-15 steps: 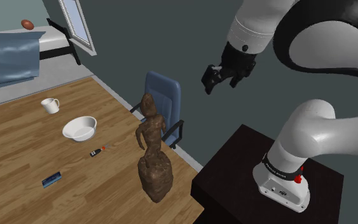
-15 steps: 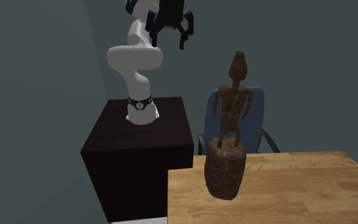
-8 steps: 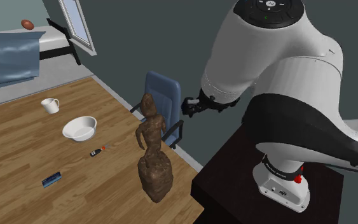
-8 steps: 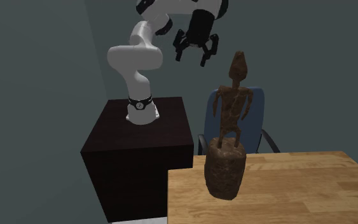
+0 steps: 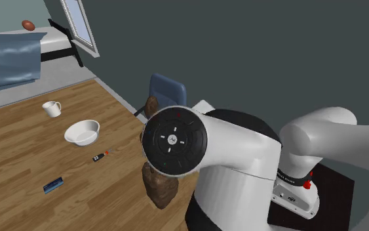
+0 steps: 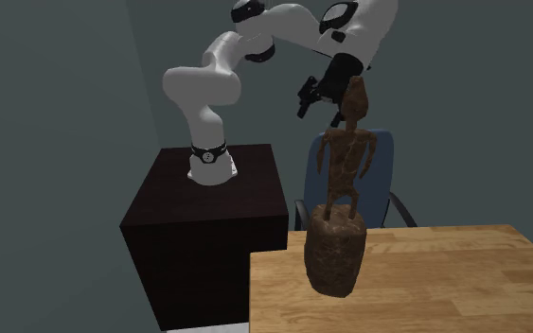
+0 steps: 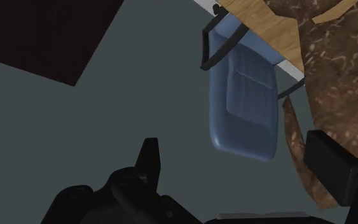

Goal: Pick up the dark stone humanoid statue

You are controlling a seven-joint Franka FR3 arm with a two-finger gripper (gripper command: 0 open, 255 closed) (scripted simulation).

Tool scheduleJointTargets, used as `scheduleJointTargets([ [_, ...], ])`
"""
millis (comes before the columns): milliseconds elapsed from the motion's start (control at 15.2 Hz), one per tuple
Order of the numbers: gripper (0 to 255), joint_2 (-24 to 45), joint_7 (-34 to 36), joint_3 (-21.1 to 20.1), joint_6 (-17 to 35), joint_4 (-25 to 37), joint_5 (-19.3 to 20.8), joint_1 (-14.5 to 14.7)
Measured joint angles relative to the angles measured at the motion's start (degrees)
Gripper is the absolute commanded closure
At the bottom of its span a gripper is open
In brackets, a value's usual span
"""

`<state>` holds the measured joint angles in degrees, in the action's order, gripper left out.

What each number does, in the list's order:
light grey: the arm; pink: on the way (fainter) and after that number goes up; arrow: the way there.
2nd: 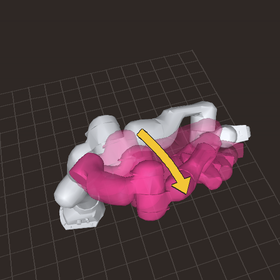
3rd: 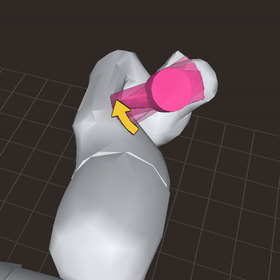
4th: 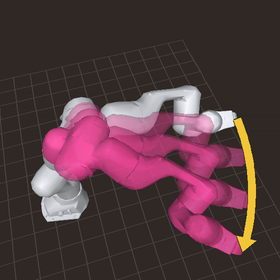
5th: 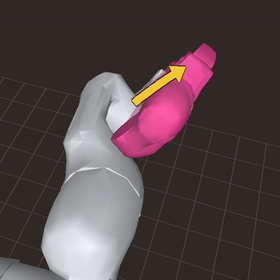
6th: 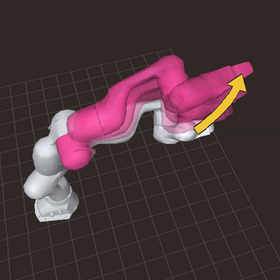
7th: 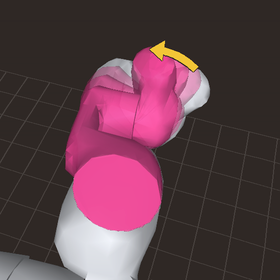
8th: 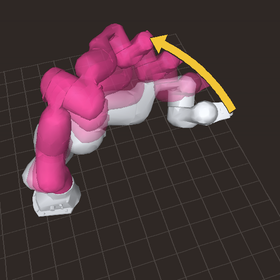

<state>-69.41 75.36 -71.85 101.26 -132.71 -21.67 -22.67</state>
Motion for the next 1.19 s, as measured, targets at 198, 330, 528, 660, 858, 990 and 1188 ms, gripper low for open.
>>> scheduleJointTargets([
  [198,0,-1.9,7.0,-7.6,-1.5,5.9,-0.9,-7.0],
  [330,0,-3.4,11.4,-12.1,-3.1,11.6,-1.2,-13.0],
  [528,0,-6.4,17.3,-17.2,-6.4,20.5,-1.3,-21.9],
  [660,0,-8.8,21.4,-20.2,-9.1,27.2,-1.5,-27.9],
  [858,0,-12.6,27.6,-23.4,-14.0,37.6,-1.5,-36.4],
  [990,0,-14.0,29.9,-24.5,-15.8,41.6,-1.6,-39.6],
  [1188,0,-15.2,31.2,-25.7,-15.8,43.3,-2.3,-41.1],
])
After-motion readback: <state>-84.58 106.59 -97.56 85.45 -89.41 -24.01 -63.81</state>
